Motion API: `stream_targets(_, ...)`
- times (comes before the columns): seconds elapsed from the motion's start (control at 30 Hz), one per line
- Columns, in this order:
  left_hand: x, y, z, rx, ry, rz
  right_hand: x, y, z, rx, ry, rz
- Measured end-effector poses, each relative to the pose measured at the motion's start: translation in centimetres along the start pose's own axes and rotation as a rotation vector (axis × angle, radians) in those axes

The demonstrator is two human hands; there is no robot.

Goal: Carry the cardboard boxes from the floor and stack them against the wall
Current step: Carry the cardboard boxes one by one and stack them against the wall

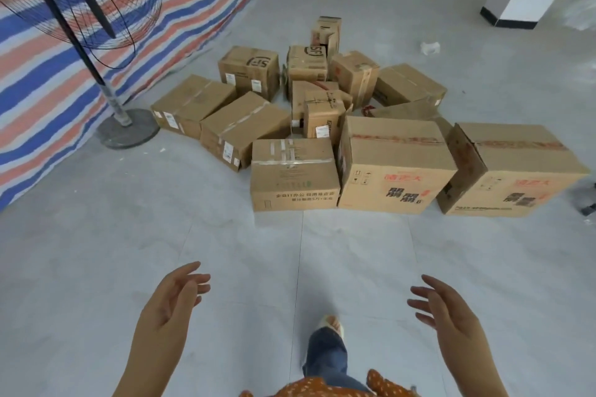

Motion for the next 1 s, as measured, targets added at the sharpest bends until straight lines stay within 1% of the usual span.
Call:
stream_targets(0.13,-3.5,-6.5,4.0,-0.002,0.05,0.092,-2.1,-11.0,-1.1,0.022,0.007,-0.057)
stream_targets(0.23,-6.4,-11.2,6.2,0.014,0.044,0.114,-4.0,-19.0,-2.3,0.053,0.036,-0.124)
stream_targets(0.37,-9.4,-16.3,8.4,0.052,0.064,0.136,-6.9,-26.9,-3.2,0.058,0.057,-0.177)
stream_targets(0.47,-10.8,-21.4,8.5,0.121,0.063,0.134,-9.5,-31.3,-2.5,0.02,0.078,-0.193)
stream_targets(0.57,-11.9,-28.1,9.2,0.17,0.035,0.111,-12.4,-35.1,-1.3,-0.025,0.1,-0.157)
stream_targets(0.67,-13.1,-36.9,11.8,0.156,-0.033,0.054,-15.7,-39.1,-0.5,-0.082,0.115,-0.092)
stream_targets(0.73,-14.0,-42.5,14.3,0.144,-0.092,-0.005,-18.0,-42.2,-1.1,-0.135,0.114,-0.079)
stream_targets(0.87,-16.0,-52.7,19.5,0.126,-0.18,-0.093,-22.5,-49.5,-3.4,-0.149,0.184,-0.139)
stream_targets(0.93,-17.4,-57.0,20.1,0.153,-0.243,-0.141,-24.5,-53.0,-3.4,-0.16,0.213,-0.188)
stream_targets(1.0,-19.0,-60.5,19.2,0.204,-0.28,-0.171,-26.3,-56.0,-2.1,-0.21,0.238,-0.238)
Point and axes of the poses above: each hand's wrist, its own y-axis away from the middle knuckle, its own x-axis out of the back of the hand, z = x × y, the point moved 3 cm from there along -y, towards the middle knuckle, and after that the axes turned 14 degrees about x, right-handed, at the moved point
